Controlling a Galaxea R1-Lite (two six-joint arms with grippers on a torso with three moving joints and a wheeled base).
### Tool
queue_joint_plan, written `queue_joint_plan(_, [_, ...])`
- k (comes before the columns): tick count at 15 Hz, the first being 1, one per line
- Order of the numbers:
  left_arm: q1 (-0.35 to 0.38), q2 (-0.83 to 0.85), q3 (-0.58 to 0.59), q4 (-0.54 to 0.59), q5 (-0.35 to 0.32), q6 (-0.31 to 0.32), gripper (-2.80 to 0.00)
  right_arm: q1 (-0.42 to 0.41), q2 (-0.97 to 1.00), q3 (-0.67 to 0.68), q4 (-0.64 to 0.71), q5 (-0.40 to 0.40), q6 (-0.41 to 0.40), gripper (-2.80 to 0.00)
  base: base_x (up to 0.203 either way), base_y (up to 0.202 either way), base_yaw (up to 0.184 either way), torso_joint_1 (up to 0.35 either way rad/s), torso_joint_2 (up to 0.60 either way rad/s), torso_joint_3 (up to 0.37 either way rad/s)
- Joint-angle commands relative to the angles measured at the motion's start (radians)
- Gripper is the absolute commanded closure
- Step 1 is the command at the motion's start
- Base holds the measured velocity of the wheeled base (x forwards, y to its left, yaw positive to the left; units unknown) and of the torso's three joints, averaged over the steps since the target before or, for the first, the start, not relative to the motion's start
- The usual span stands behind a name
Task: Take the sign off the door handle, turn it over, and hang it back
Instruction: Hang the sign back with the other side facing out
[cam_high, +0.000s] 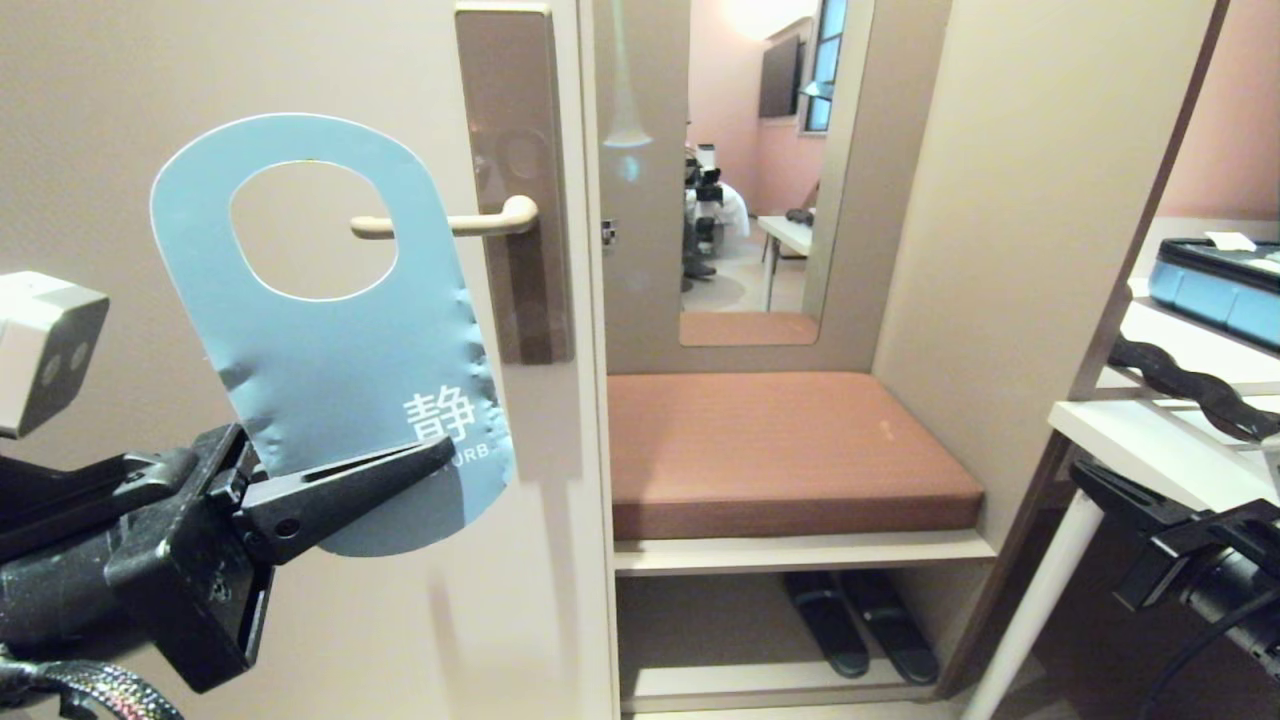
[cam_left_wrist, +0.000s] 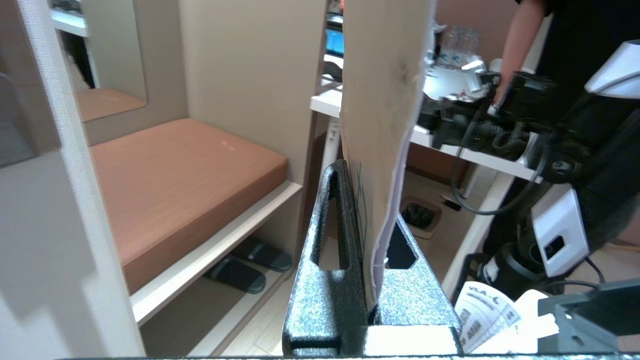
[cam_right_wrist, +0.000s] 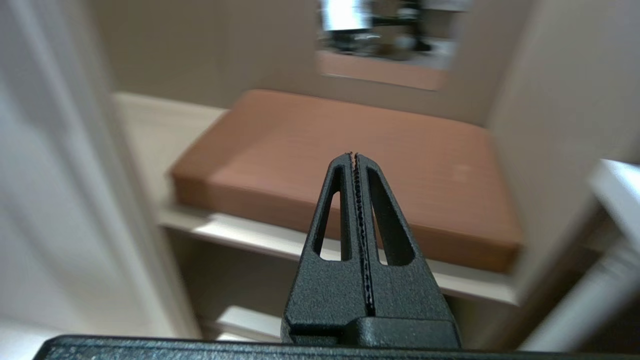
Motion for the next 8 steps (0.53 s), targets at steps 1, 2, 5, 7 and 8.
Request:
queue_joint_plan(1, [0.005,-0.01,0.008,-0.004,-0.003,-0.002,0.0,-0.009,-0.113,0.001,0.032,-0.021,-0.001,0.0,0.0,0.0,0.0,0.0,0.0,0.0])
queue_joint_plan(2, [0.005,-0.014,0.014,-0.005,-0.003,-0.001,0.0,-0.015,-0.151,0.001,0.054,-0.027,-0.001,0.0,0.0,0.0,0.0,0.0,0.0,0.0])
queue_joint_plan(5, [0.011,-0.039,0.032,-0.004,-0.003,-0.002,0.0,-0.094,-0.236,0.001,0.114,-0.029,-0.005,0.0,0.0,0.0,0.0,0.0,0.0,0.0])
queue_joint_plan(7, [0.013,-0.064,0.051,-0.004,-0.003,-0.002,0.0,-0.099,-0.343,0.001,0.193,-0.025,-0.006,0.0,0.0,0.0,0.0,0.0,0.0,0.0])
queue_joint_plan(8, [0.014,-0.076,0.06,-0.004,-0.003,-0.002,0.0,-0.1,-0.419,0.001,0.271,-0.023,-0.005,0.0,0.0,0.0,0.0,0.0,0.0,0.0])
